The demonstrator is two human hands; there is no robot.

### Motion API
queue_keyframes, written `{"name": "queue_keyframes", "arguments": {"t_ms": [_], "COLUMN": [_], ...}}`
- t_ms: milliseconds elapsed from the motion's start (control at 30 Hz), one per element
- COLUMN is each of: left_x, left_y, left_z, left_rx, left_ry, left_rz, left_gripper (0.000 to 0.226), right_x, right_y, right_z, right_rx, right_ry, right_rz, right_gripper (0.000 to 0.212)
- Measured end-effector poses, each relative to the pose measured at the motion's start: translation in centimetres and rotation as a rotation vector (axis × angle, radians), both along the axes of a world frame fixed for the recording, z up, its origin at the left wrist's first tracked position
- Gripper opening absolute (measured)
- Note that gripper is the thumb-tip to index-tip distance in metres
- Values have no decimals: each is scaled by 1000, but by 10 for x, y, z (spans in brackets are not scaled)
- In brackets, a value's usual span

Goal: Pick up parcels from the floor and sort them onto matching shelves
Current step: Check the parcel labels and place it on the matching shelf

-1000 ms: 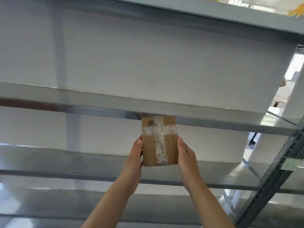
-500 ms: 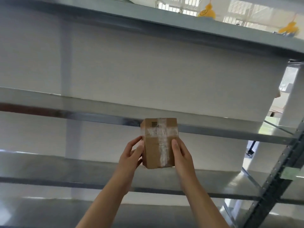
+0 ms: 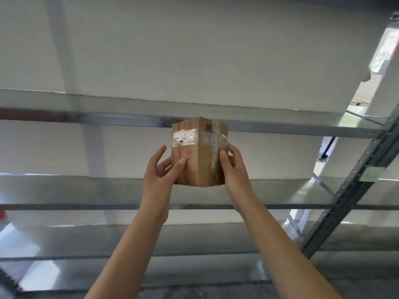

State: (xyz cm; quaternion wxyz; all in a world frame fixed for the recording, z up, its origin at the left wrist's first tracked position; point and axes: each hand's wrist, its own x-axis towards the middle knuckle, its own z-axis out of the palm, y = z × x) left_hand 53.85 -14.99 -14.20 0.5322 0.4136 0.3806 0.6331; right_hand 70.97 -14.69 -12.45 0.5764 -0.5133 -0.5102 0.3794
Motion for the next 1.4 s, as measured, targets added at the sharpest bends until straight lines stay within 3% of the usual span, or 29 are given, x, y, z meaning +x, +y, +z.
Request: {"name": "queue_keyframes", "arguments": {"t_ms": [233,400,633,767,967,1167,1400], "left_x": [5,1,-12,-19,-28,-34,-34], "left_y": [-9,-16,-16,-18,-22,-25,-22], "left_z": [-13,-17,-21,-16,-15,-9,-16], "left_rx": [14,-12,-64,-53,-6,20,-7], "left_ry": [41,11,-79,-91,-13,57,58], "left_rz": [-23,28,37,27,34,-80,-157], "left_gripper": [41,26,29,28,28,49,49], "right_x": [-5,-9,-27,-34,-35,-32,-31], "right_y": [-2,1,7,7,5,4,4], "right_z": [-19,-18,-11,-10,-15,-11,-11], "right_rx": [98,27,81,98,81,78,50], "right_ry": [-125,-119,-212,-149,-116,-134,-113], "right_rz": [-52,-53,-46,11,95,185,193], "right_gripper": [38,35,32,35,50,47,48]}}
